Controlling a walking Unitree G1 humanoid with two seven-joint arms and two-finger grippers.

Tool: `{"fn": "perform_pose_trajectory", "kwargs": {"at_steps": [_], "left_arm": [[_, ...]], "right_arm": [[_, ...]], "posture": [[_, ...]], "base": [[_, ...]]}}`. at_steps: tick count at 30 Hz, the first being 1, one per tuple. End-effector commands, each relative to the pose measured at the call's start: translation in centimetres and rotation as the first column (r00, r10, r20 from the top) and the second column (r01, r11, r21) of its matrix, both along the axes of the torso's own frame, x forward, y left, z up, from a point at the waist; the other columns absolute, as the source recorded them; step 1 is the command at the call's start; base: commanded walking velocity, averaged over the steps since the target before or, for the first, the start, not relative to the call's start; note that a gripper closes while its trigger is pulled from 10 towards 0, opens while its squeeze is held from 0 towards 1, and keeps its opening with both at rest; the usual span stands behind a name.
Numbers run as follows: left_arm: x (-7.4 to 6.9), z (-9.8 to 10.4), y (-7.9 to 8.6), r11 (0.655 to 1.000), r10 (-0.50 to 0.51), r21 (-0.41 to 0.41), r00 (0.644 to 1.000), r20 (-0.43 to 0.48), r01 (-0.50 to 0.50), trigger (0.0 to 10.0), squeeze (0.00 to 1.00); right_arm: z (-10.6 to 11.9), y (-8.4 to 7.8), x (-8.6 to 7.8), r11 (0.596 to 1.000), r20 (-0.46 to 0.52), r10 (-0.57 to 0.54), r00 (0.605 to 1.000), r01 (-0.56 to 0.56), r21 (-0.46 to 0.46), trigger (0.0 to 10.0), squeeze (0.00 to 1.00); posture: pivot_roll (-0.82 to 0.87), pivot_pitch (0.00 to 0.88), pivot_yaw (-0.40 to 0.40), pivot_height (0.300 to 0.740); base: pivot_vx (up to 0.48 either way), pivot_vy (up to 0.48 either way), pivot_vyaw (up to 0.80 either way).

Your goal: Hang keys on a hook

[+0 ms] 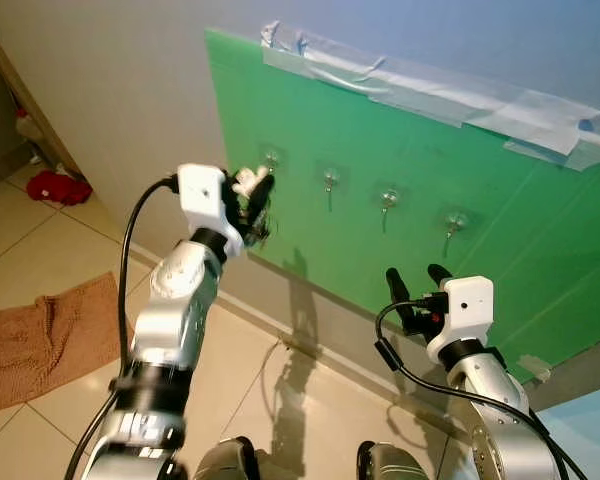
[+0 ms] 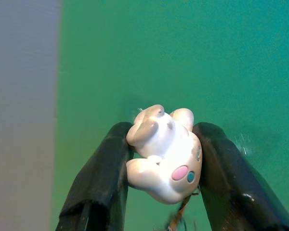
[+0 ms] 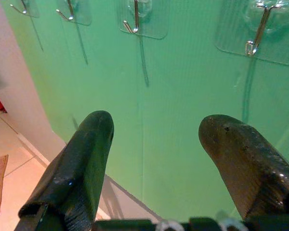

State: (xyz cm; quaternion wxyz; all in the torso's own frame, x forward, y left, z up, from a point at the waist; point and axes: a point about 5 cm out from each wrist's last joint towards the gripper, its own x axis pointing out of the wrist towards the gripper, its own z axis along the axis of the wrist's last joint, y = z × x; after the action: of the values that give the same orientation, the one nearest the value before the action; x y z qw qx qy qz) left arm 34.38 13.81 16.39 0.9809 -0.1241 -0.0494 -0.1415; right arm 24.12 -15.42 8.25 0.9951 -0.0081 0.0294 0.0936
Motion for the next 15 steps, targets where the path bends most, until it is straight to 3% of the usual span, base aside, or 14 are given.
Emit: {"fn": "perform_pose_trajectory", "kwargs": {"at_steps": [1,2,4,5,6,8,12,15], "left_arm": [[0.4,-0.1,0.1,0.997,0.017,-0.068,0.999,-0.035,-0.019,0.0,0.00],[0.4,-0.1,0.1,0.997,0.017,-0.068,0.999,-0.035,-0.019,0.0,0.00],[1.3,0.6,-0.2,0.973,0.010,-0.231,0.997,-0.075,-0.027,0.0,0.00],[1.3,0.6,-0.2,0.973,0.010,-0.231,0.997,-0.075,-0.027,0.0,0.00],[1.8,1.1,-0.6,0.932,-0.014,-0.361,0.993,-0.113,-0.028,0.0,0.00],[2.2,1.4,-0.8,0.870,-0.028,-0.491,0.987,-0.161,-0.055,0.0,0.00],[2.9,1.4,-0.8,0.783,-0.050,-0.614,0.974,-0.222,-0.100,0.0,0.00],[3.1,1.2,-0.6,0.765,-0.048,-0.633,0.970,-0.237,-0.117,0.0,0.00]], "right_arm": [[-0.1,-0.3,0.0,1.000,-0.006,-0.013,1.000,0.013,0.002,10.0,0.00],[-0.1,-0.3,0.0,1.000,-0.006,-0.013,1.000,0.013,0.002,10.0,0.00],[-0.1,-0.4,-0.1,1.000,-0.007,-0.014,1.000,0.014,-0.002,10.0,0.00],[-0.1,-0.4,-0.1,1.000,-0.007,-0.014,1.000,0.014,-0.002,10.0,0.00],[-0.1,-0.6,-0.1,1.000,-0.010,-0.015,1.000,0.015,-0.007,10.0,0.00],[-0.2,-0.7,-0.2,1.000,-0.012,-0.016,1.000,0.015,-0.011,10.0,0.00],[-0.1,-0.8,-0.4,1.000,-0.014,-0.017,1.000,0.016,-0.015,10.0,0.00],[-0.2,-0.9,-0.5,1.000,-0.016,-0.017,1.000,0.017,-0.018,10.0,0.00]], "posture": [[-0.22,0.100,0.026,0.740],[-0.22,0.100,0.026,0.740],[-0.22,0.101,0.027,0.740],[-0.22,0.101,0.027,0.740],[-0.23,0.103,0.027,0.740],[-0.24,0.106,0.025,0.740],[-0.25,0.109,0.022,0.740],[-0.25,0.112,0.022,0.740]], "base": [[0.000,0.000,0.00],[0.000,0.000,0.00],[0.000,0.000,0.00],[0.000,0.000,0.00],[0.000,0.000,0.00],[0.000,0.000,0.00],[0.000,0.000,0.00],[0.000,0.000,0.00]]}}
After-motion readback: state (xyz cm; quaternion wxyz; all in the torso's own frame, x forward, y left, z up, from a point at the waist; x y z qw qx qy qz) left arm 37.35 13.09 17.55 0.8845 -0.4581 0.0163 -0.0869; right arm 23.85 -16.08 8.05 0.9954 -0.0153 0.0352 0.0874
